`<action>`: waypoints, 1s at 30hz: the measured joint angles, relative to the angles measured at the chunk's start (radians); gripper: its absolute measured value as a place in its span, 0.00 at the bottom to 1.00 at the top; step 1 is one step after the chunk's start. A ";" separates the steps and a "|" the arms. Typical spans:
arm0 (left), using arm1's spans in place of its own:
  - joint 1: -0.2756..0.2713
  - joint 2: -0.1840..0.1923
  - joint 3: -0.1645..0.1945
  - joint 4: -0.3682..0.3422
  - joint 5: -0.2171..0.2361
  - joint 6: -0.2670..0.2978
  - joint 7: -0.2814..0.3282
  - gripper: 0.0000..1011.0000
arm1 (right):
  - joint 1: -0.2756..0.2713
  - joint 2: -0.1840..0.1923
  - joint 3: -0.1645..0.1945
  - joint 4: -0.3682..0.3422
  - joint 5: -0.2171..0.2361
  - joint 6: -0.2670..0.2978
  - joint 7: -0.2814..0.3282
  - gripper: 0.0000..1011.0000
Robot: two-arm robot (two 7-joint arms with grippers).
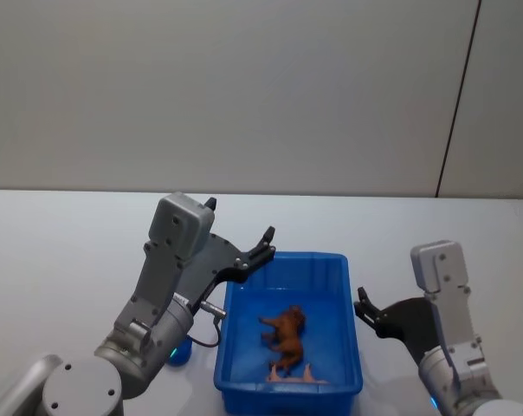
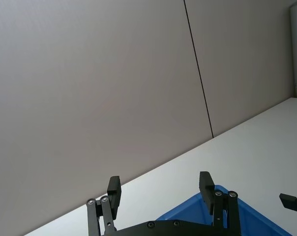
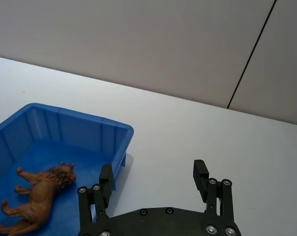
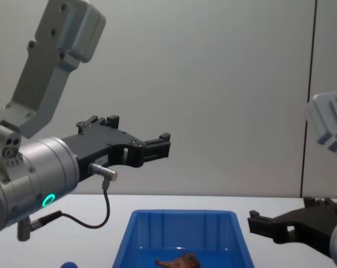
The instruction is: Pick up the two dolls from the table and place them into the box.
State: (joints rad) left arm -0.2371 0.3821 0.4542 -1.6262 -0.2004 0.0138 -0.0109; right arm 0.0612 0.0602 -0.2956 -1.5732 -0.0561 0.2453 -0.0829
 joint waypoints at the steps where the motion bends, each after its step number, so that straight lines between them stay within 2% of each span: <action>1: 0.000 0.000 0.000 0.000 0.000 0.000 0.000 0.99 | -0.001 0.001 0.001 -0.001 0.000 0.000 -0.002 0.99; 17: 0.005 0.001 -0.004 -0.002 -0.009 0.015 0.010 0.99 | -0.017 0.011 0.007 -0.017 0.000 0.002 -0.024 0.99; 30: 0.025 0.017 -0.027 -0.010 -0.074 0.091 0.054 0.99 | -0.020 0.013 0.009 -0.021 0.001 0.003 -0.030 0.99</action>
State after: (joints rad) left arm -0.2125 0.3993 0.4273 -1.6359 -0.2744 0.1051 0.0430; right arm 0.0410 0.0733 -0.2867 -1.5937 -0.0551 0.2479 -0.1125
